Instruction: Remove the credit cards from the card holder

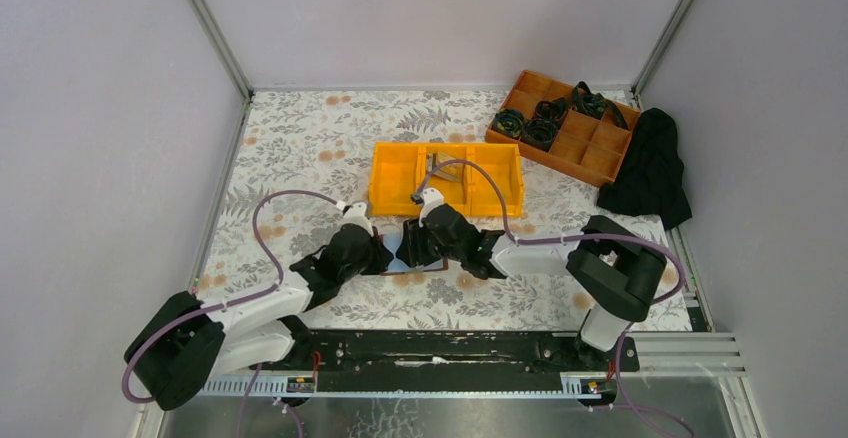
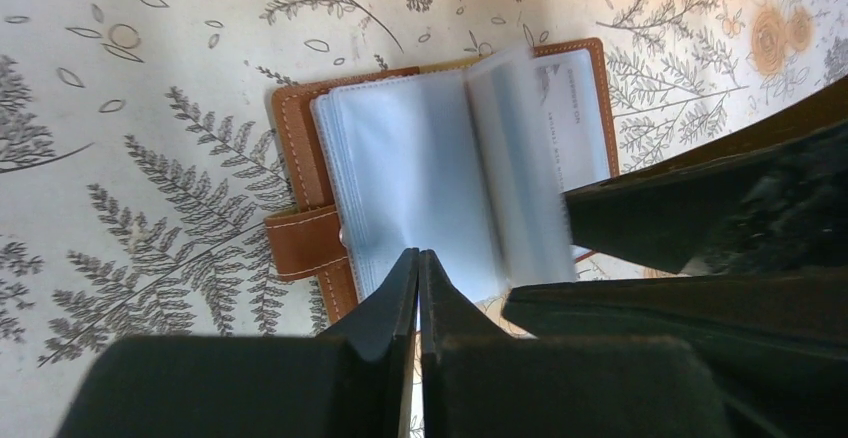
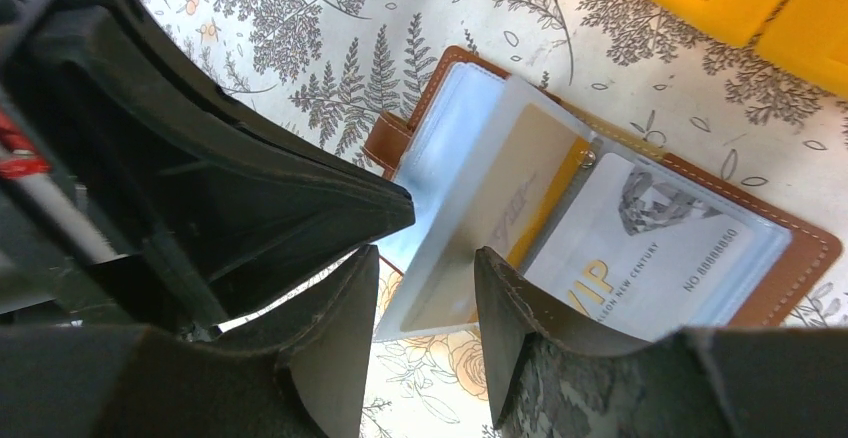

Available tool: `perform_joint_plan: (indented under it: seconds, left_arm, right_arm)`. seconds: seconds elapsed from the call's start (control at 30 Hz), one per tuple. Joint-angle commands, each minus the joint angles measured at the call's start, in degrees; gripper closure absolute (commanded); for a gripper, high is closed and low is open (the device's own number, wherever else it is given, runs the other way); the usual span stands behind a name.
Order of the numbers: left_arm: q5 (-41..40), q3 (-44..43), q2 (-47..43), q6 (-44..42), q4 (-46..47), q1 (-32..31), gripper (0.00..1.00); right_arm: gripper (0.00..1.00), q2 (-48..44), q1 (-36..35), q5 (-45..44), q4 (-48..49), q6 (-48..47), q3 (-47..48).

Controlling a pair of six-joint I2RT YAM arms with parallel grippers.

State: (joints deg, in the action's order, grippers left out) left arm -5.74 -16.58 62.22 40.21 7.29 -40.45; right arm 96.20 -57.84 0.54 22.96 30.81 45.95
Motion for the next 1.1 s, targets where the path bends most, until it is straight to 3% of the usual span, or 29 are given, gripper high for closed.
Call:
perform_joint_plan:
  seconds: [0.0, 0.37, 0.6, 0.83, 1.07]
  left_arm:
    - [-4.44, 0.67, -3.56, 0.12, -4.05, 0.19, 0.95]
    - [-12.15, 0.67, -11.36, 3.34, -10.47, 0.19, 0.90]
    - [-8.89, 2.72, -16.95, 2.79, -6.20, 0.19, 0.91]
    - [7.59, 1.56, -3.24, 3.64, 6.05, 0.37, 0.94]
    - [7.18, 1.48, 0.85, 4.09, 6.28, 0.61, 0.95]
  right_arm:
    - [0.52, 1.79, -1.15, 1.94, 1.77, -0.76, 3.69]
    - [0.47, 1.37, -2.28, 1.76, 0.69, -1.91, 4.31]
    - [0.47, -1.87, -2.27, -2.00, 0.57, -1.89, 2.35]
    - [0.52, -5.18, -0.43, -2.05, 2.84, -0.10, -1.67]
    - [0.53, -9.27, 1.74, -2.29, 3.70, 0.34, -6.27]
